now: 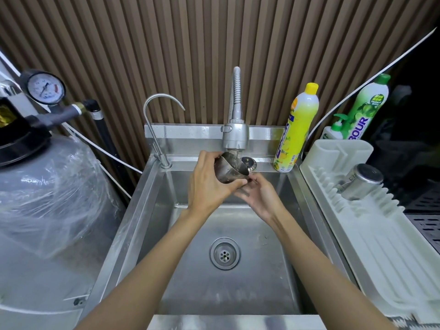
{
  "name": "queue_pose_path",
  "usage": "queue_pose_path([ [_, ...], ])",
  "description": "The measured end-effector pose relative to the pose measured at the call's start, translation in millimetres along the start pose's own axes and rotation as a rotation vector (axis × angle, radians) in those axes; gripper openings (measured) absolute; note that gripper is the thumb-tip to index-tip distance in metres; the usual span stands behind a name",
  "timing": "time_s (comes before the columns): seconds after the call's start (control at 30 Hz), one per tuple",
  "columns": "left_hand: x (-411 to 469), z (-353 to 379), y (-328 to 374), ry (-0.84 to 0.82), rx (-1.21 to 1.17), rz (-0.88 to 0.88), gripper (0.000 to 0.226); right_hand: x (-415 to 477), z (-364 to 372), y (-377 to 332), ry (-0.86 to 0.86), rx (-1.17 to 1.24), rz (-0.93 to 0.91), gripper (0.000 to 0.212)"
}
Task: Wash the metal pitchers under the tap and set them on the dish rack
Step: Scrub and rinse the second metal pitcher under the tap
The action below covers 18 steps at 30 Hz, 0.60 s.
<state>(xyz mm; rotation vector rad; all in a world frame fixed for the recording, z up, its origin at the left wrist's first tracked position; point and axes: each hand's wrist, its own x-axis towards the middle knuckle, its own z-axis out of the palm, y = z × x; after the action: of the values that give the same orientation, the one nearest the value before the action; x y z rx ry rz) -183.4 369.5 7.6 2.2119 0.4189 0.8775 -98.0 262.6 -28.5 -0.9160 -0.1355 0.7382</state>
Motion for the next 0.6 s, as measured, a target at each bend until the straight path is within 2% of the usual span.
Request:
queue_pose_path([
  [0.1, -2.3, 4.1, 3.8, 0.007, 0.01, -0.085, 0.071, -8.5, -2.7, -13.7, 0.056, -0.251, -0.012, 0.018],
  [0.2, -7.4, 13.4, -0.4, 0.005, -0.095, -0.209, 0.072, -14.2, -1.5, -36.0, 0.131, -0.504, -0.062, 0.02],
  [0.43, -19.7, 34.1, -3.4, -0.051, -0.35, -0.389, 0.063, -8.1, 8.5, -69.9, 0.252, -1.134, -0.348, 0.018],
  [0.5, -18.0, 38.2, -1.3, -0.043, -0.43, -0.427, 0.065, -9.2, 13.5, -73.5, 0.244, -1.221, -0.433, 0.017],
  [0.6, -10.1, 42.7, -1.2, -0.006, -0.524, -0.443, 0.068, -12.2, 21.7, -73.6, 0.177, -1.127, -0.488, 0.018],
])
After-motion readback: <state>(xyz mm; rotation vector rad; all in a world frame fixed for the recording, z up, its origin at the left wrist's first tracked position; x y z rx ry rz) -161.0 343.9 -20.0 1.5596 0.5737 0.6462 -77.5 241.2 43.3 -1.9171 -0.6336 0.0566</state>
